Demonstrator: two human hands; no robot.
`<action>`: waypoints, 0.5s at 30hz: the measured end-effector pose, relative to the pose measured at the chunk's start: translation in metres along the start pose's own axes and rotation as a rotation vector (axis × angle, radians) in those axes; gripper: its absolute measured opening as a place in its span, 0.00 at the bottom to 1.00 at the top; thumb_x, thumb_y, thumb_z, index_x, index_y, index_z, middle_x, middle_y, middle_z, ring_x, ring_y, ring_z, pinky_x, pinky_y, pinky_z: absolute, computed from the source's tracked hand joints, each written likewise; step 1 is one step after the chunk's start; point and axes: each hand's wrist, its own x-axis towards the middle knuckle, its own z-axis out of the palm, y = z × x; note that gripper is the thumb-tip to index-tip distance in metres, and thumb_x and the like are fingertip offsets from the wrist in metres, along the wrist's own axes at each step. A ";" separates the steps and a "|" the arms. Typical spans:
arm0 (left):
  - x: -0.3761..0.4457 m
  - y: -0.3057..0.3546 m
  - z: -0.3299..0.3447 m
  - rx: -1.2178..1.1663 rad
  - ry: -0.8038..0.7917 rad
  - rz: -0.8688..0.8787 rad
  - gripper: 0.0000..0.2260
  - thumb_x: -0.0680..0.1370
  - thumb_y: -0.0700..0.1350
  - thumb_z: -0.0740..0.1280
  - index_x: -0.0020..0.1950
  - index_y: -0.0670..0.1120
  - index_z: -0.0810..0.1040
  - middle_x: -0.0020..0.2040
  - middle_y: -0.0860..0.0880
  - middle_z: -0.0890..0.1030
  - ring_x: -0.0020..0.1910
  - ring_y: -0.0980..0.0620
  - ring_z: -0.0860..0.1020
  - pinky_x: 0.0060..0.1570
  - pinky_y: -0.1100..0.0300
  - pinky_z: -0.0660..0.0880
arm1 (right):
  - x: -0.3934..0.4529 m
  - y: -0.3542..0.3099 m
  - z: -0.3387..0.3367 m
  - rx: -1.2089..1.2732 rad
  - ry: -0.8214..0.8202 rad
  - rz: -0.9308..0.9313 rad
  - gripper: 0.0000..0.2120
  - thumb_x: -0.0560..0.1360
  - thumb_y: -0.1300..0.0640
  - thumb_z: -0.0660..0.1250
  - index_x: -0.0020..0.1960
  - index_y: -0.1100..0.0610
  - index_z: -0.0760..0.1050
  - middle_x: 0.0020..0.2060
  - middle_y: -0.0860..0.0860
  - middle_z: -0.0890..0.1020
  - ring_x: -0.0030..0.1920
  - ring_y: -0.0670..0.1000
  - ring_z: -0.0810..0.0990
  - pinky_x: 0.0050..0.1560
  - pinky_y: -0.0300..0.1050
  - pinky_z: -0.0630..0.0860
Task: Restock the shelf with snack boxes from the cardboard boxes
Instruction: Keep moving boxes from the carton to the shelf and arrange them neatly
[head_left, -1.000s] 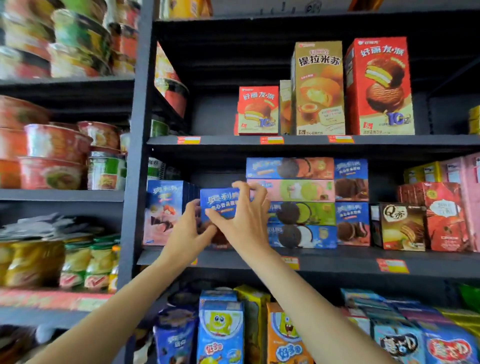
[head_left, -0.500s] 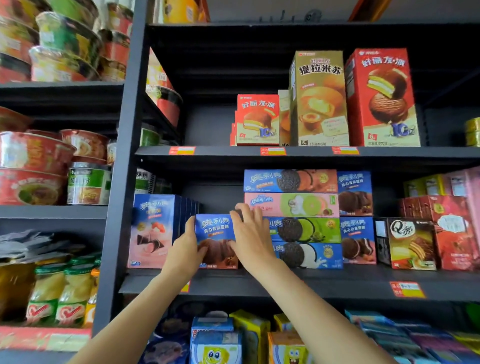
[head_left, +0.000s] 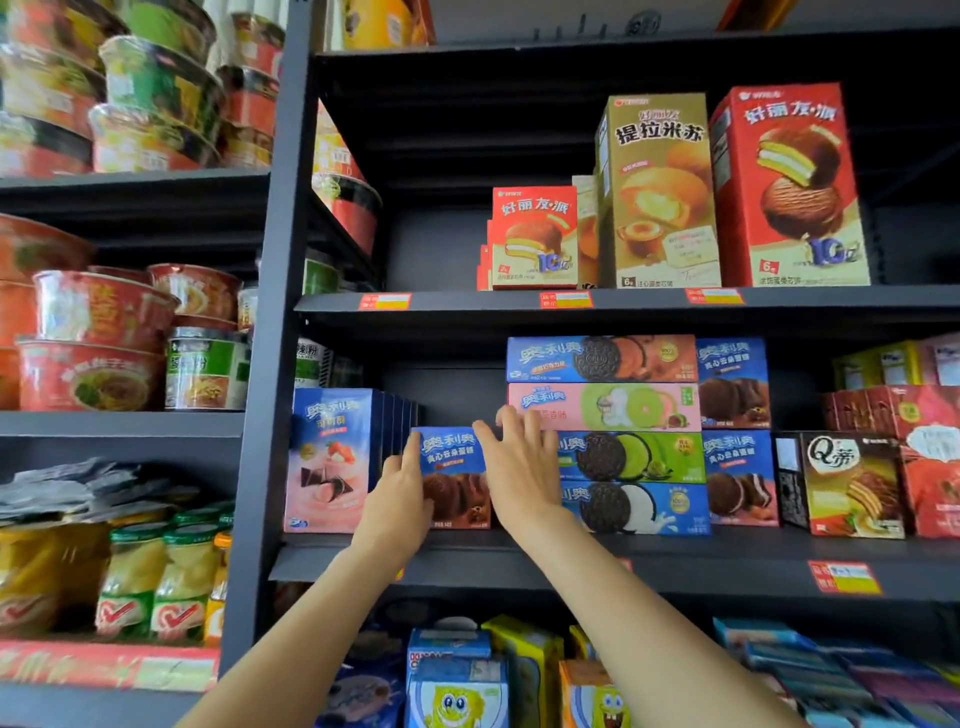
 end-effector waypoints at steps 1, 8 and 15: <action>0.001 0.000 -0.001 0.029 -0.048 -0.010 0.35 0.77 0.35 0.61 0.77 0.45 0.43 0.69 0.40 0.64 0.62 0.41 0.72 0.57 0.54 0.69 | 0.000 -0.001 -0.001 -0.030 -0.002 -0.007 0.24 0.79 0.59 0.61 0.73 0.53 0.58 0.69 0.57 0.61 0.67 0.59 0.60 0.64 0.53 0.61; -0.015 0.012 -0.001 0.042 0.190 0.107 0.25 0.75 0.34 0.60 0.72 0.40 0.61 0.70 0.40 0.61 0.64 0.39 0.66 0.61 0.52 0.66 | -0.014 0.016 -0.013 -0.029 0.238 0.054 0.28 0.57 0.59 0.79 0.56 0.53 0.78 0.48 0.55 0.78 0.47 0.56 0.75 0.41 0.48 0.74; -0.010 0.110 0.034 -0.107 0.354 0.433 0.19 0.63 0.34 0.59 0.53 0.37 0.75 0.51 0.39 0.77 0.45 0.37 0.77 0.40 0.49 0.75 | -0.043 0.136 -0.051 0.019 0.376 0.253 0.21 0.64 0.63 0.73 0.56 0.61 0.74 0.52 0.60 0.76 0.49 0.62 0.76 0.46 0.56 0.73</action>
